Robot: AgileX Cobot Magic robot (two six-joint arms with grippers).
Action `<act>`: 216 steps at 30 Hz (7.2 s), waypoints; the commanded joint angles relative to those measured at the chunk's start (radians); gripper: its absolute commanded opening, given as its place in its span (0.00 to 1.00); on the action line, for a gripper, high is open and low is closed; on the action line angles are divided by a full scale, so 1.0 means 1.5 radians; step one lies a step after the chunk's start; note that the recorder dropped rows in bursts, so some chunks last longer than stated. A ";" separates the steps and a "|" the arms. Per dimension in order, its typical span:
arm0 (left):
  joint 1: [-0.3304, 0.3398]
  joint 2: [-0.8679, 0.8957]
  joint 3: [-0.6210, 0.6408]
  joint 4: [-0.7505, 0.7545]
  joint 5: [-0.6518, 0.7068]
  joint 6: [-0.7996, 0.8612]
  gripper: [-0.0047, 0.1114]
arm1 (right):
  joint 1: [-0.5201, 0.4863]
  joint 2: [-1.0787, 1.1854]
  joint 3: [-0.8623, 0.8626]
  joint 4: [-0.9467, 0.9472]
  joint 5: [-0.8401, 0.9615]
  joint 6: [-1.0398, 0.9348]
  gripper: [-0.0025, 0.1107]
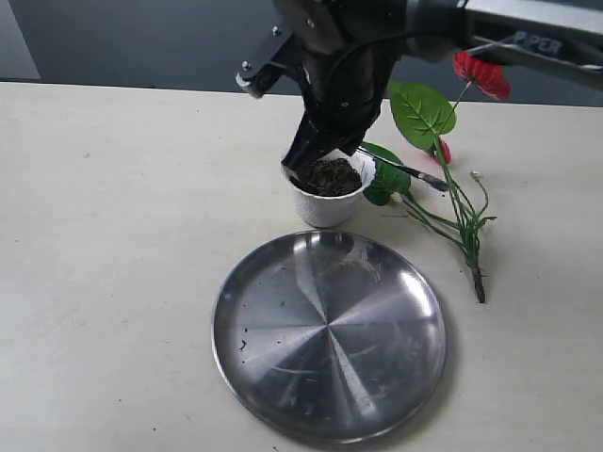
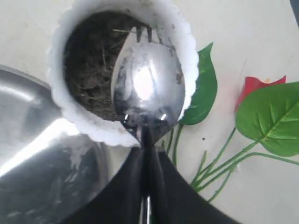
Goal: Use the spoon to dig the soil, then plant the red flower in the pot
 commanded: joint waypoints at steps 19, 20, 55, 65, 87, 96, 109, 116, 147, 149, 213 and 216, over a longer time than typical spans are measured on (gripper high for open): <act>-0.004 -0.003 -0.002 -0.005 -0.008 -0.004 0.05 | -0.026 -0.059 0.327 0.314 -0.154 -0.082 0.02; -0.004 -0.003 -0.002 -0.005 -0.008 -0.004 0.05 | -0.026 -0.059 0.342 0.350 -0.189 -0.085 0.02; -0.004 -0.003 -0.002 -0.005 -0.007 -0.004 0.05 | -0.305 -0.159 0.380 0.141 -0.316 0.206 0.36; -0.004 -0.003 -0.002 -0.005 -0.008 -0.004 0.05 | -0.310 -0.116 0.372 0.150 -0.420 0.188 0.36; -0.004 -0.003 -0.002 -0.005 -0.008 -0.004 0.05 | -0.311 -0.054 0.371 0.076 -0.503 0.178 0.02; -0.004 -0.003 -0.002 -0.005 -0.008 -0.004 0.05 | -0.311 -0.172 0.371 0.083 -0.630 0.205 0.02; -0.004 -0.003 -0.002 -0.005 -0.007 -0.004 0.05 | -0.223 -0.152 0.412 0.135 -1.191 0.208 0.02; -0.004 -0.003 -0.002 -0.005 -0.007 -0.004 0.05 | -0.199 -0.093 0.427 0.080 -1.232 0.211 0.02; -0.004 -0.003 -0.002 -0.005 -0.008 -0.004 0.05 | -0.194 -0.036 0.454 -0.079 -0.974 0.164 0.02; -0.004 -0.003 -0.002 -0.005 -0.008 -0.004 0.05 | -0.194 -0.036 0.454 -0.116 -0.959 0.164 0.02; -0.004 -0.003 -0.002 -0.005 -0.008 -0.004 0.05 | -0.136 -0.029 0.454 -0.119 -0.761 0.179 0.23; -0.004 -0.003 -0.002 -0.005 -0.008 -0.004 0.05 | -0.136 -0.039 0.454 -0.118 -0.754 0.179 0.23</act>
